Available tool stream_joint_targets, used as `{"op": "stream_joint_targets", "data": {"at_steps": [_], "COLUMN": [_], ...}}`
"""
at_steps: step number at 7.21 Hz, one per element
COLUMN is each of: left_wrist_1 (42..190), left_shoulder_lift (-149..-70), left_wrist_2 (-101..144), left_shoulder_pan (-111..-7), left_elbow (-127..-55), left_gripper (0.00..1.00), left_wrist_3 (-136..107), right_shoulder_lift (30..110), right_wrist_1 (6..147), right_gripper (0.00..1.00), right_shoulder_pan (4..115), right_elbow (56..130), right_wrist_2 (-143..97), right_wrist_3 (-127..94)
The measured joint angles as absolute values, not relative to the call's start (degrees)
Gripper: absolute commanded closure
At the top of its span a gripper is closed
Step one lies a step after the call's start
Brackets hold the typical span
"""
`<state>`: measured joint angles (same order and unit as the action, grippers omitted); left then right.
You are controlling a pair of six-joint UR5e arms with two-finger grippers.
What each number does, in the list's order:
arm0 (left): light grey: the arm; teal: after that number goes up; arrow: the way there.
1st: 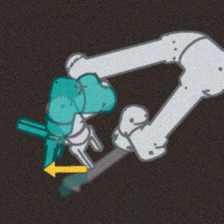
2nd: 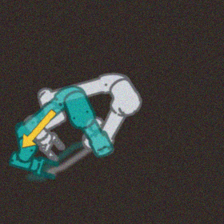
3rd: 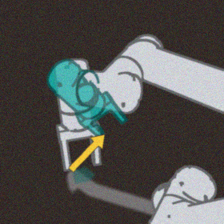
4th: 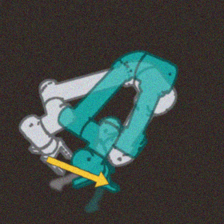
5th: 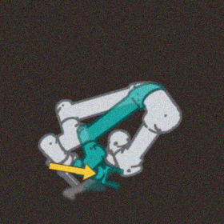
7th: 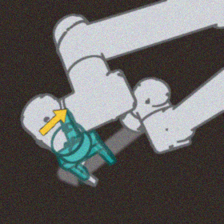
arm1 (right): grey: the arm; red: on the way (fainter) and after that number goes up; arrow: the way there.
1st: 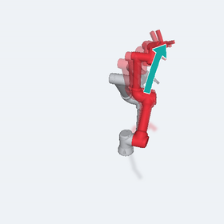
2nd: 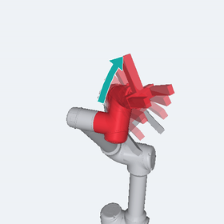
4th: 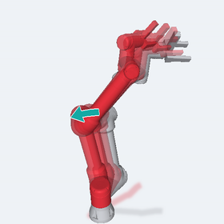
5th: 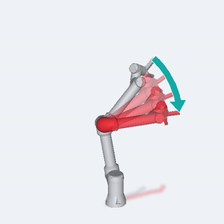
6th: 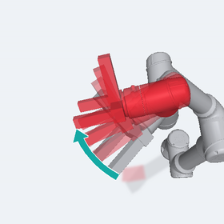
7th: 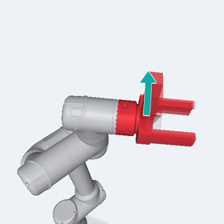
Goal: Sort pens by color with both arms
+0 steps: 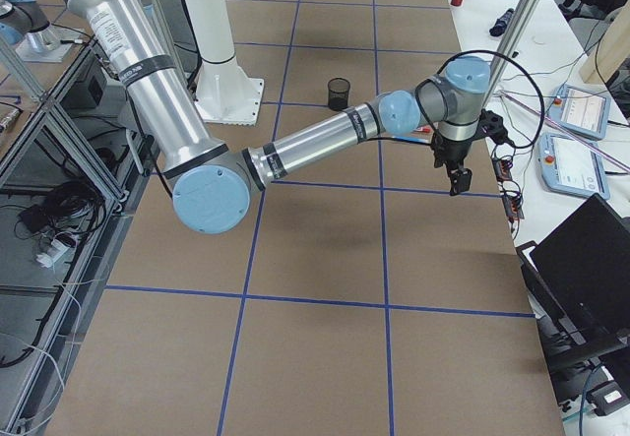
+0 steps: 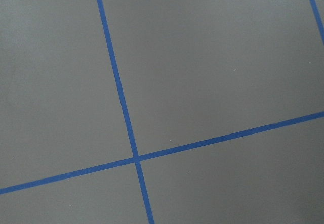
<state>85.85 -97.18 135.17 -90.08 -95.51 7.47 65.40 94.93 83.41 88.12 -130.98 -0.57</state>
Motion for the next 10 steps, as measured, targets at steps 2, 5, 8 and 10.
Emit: {"op": "stream_joint_targets", "data": {"at_steps": [2,5,8,10], "left_wrist_1": [86.81,86.78,86.89,86.86], "left_shoulder_lift": [-93.59,-91.70,-89.68,-88.56], "left_wrist_2": [135.05,135.10,134.93,134.91], "left_shoulder_pan": [-90.23,-90.23,-90.33,-90.42], "left_elbow": [-95.35,-95.88,-97.76,-99.85], "left_gripper": [0.00,0.00,0.00,0.00], "left_wrist_3": [7.59,7.32,7.62,7.70], "right_shoulder_lift": [72.34,82.03,86.87,88.35], "right_wrist_1": [95.19,94.68,94.71,94.74], "right_gripper": [0.00,0.00,0.00,0.00], "right_shoulder_pan": [87.51,91.51,93.15,93.23], "right_elbow": [88.23,88.31,90.68,92.82], "right_wrist_2": [-132.20,-132.36,-132.21,-132.19], "right_wrist_3": [5.96,11.98,10.43,6.80]}}
